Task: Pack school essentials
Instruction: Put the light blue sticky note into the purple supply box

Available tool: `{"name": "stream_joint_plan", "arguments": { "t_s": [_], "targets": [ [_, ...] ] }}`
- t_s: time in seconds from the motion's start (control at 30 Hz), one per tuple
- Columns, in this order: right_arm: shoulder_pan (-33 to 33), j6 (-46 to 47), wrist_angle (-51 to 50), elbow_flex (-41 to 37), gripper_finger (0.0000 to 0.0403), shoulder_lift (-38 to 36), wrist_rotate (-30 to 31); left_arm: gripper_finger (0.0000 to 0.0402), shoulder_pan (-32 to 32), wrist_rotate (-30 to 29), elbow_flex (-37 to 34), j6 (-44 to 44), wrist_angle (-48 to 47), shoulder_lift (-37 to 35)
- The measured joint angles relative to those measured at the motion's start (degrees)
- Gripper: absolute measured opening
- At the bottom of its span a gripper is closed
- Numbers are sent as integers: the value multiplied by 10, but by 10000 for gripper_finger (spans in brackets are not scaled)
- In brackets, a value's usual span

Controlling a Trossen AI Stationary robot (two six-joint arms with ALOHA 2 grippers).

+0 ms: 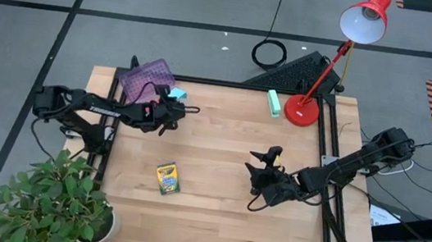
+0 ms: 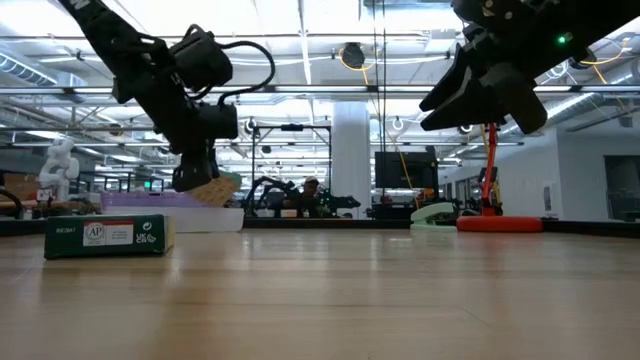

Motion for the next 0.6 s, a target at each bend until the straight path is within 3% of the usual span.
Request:
{"name": "stream_joint_plan", "arguments": {
  "t_s": [0.6],
  "targets": [
    [-1,2,4,-12,212,0,1,44,19,19,-1,-4,1,42]
  ]
}}
